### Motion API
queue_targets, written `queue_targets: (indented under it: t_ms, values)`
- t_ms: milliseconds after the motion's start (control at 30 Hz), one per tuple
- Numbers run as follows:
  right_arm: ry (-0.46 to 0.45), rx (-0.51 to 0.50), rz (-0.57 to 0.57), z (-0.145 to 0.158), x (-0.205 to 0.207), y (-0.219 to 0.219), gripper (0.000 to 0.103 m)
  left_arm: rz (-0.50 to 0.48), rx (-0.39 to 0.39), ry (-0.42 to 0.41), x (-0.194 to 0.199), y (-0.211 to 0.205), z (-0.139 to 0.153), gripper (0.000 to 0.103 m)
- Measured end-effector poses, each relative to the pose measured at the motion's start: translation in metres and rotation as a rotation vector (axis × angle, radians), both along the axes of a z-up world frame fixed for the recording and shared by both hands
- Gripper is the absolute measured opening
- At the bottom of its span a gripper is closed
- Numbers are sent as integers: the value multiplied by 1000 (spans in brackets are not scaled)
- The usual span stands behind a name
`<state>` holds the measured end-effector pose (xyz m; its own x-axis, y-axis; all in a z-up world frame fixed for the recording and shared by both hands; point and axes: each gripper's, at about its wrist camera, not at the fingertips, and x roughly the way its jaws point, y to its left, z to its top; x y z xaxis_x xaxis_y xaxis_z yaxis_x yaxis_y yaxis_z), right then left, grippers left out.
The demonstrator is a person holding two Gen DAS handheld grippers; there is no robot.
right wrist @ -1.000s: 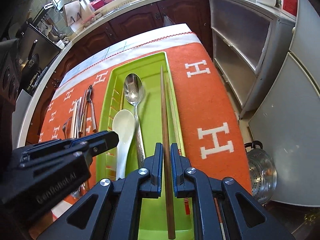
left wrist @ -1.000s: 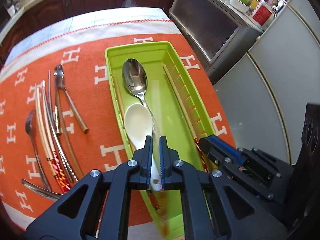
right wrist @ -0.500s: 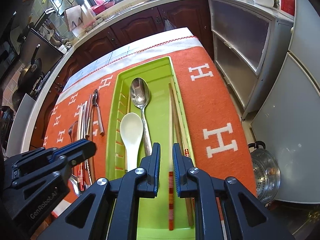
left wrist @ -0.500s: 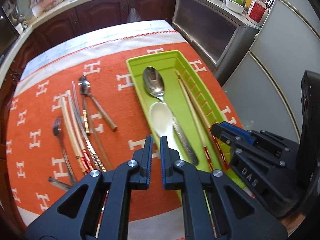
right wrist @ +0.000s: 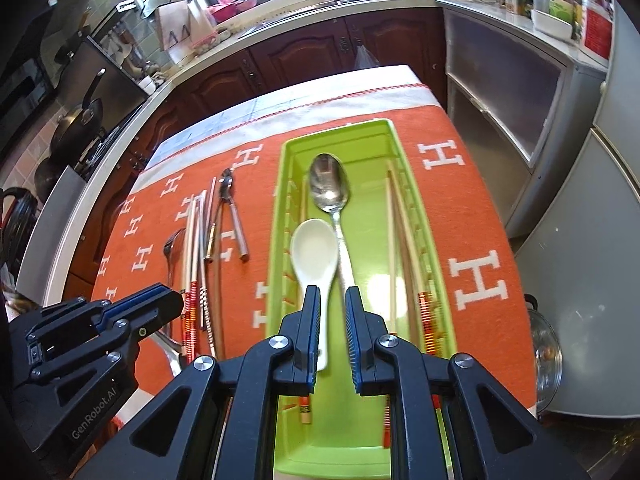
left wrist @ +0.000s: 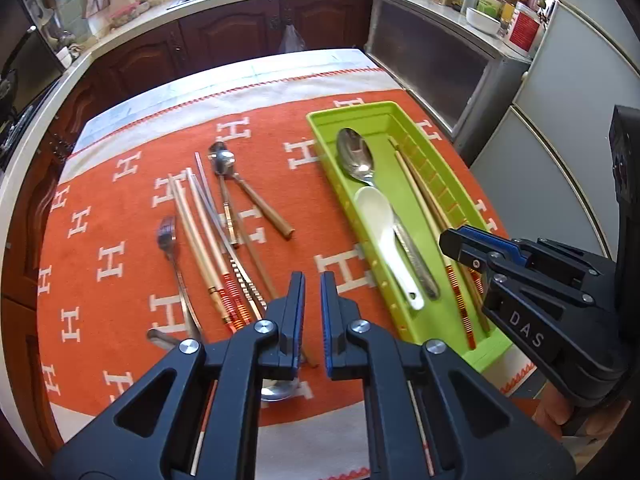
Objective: Organize utensils
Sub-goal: 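Carry both chopsticks over the green tray and open both tools to drop them, then grasp the steel fork with the left tool while the right tool grasps a steel chopstick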
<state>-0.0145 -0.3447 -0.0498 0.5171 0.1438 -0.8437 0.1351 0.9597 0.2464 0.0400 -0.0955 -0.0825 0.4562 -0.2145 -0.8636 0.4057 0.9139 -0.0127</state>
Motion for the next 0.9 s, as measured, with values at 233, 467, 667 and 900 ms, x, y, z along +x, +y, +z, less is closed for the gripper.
queue_targets:
  t_ms: [233,467,667,900]
  values:
    - [5,-21,54,8,5,29,13,70,-35,-10,7,39,7,5]
    - [13,-46,108,14,23,56,14,188,-78,-28,22,97,17,5]
    - [18,-45,149,20,51,77,14,270,-112,-19,43,147,14,5]
    - [32,-36,207,17,100,105,14,297,-181,72,82,184,-17,9]
